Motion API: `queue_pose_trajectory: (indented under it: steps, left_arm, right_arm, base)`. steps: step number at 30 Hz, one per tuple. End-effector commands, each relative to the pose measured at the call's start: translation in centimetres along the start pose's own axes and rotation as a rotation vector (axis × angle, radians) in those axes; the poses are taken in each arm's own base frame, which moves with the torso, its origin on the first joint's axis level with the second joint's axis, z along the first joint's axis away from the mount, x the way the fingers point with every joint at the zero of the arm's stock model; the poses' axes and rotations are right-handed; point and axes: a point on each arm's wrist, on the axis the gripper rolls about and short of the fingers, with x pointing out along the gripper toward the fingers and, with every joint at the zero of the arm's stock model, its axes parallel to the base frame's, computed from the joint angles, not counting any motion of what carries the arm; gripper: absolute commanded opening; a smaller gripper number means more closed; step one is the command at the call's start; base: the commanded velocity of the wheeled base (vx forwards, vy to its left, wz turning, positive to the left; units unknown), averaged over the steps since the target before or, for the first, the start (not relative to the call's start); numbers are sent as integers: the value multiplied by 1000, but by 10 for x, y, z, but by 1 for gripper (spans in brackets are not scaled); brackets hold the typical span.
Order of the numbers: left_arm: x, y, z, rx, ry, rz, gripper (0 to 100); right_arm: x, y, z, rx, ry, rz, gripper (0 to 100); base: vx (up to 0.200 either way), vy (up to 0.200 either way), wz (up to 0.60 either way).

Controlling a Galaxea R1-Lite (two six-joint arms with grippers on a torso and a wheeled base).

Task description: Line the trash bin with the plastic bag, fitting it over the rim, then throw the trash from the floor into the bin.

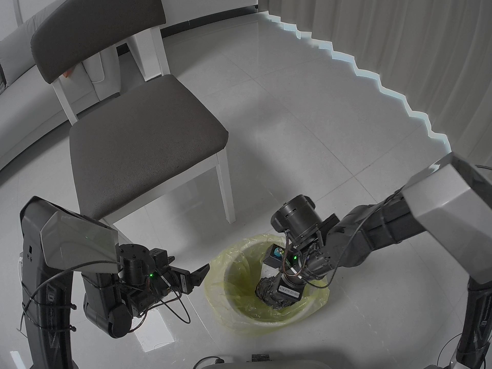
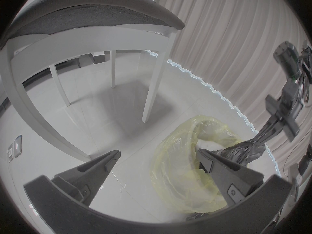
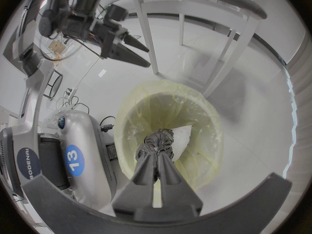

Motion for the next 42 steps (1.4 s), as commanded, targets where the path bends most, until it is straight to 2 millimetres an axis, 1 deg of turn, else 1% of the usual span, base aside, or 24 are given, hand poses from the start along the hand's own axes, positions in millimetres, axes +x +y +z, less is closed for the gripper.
queue_pose_trajectory:
  steps: [1,5,7,9,10,11,12,13,14,17,22,23,24,25,28,30,34,35,42]
  left_arm:
    - [-1,-1,2,0,-16,-4,100]
    - [-1,0,1,-1,-13,-3,100]
    - [1,-1,0,0,-12,-5,100]
    - [2,-2,-1,4,-10,-11,100]
    - [2,-2,-1,4,-10,-11,100]
    - [3,-4,-3,6,-1,-15,100]
    - [3,-4,-4,6,-1,-16,100]
    - [6,-6,-8,8,14,-20,100]
    - [7,-6,-11,8,21,-20,100]
    - [16,-5,-24,9,55,-19,100]
    - [29,-5,-38,17,82,-27,100]
    - [32,-5,-42,19,89,-24,100]
    - [32,-5,-42,19,89,-24,100]
    - [35,-2,-46,18,97,-19,100]
    - [40,2,-54,20,126,-10,100]
    - [43,2,-52,20,139,-13,100]
    - [52,1,-44,23,176,-2,100]
    - [56,1,-42,38,199,0,100]
    - [78,-6,-29,59,201,-16,100]
  right_arm:
    - [50,0,-6,13,51,24,100]
    - [51,-2,-5,18,26,9,100]
    - [46,-4,-4,22,18,2,100]
    - [35,-9,-4,30,4,-11,100]
    - [35,-9,-4,30,4,-11,100]
    - [23,-16,-9,48,-2,-28,100]
    - [20,-18,-9,52,-5,-32,100]
    - [5,-29,-16,79,-10,-55,100]
    - [-1,-34,-21,94,-8,-65,100]
    - [-24,-58,-47,165,1,-107,100]
    - [-51,-82,-87,252,25,-147,100]
    - [-54,-85,-95,261,29,-149,100]
    - [-54,-85,-95,261,29,-149,100]
    - [-58,-89,-107,277,41,-150,100]
    - [-58,-90,-121,292,67,-142,100]
    - [-56,-90,-124,298,76,-139,100]
    - [-48,-89,-128,303,94,-123,100]
    - [-42,-89,-129,303,98,-118,100]
    - [-21,-90,-134,308,130,-91,100]
  base:
    - [0,0,0]
    - [0,0,0]
    - [0,0,0]
    - [0,0,0]
    - [0,0,0]
    - [0,0,0]
    - [0,0,0]
    - [0,0,0]
    - [0,0,0]
    - [0,0,0]
    - [0,0,0]
    - [0,0,0]
    - [0,0,0]
    - [0,0,0]
    - [0,0,0]
    - [0,0,0]
    - [0,0,0]
    - [0,0,0]
    - [0,0,0]
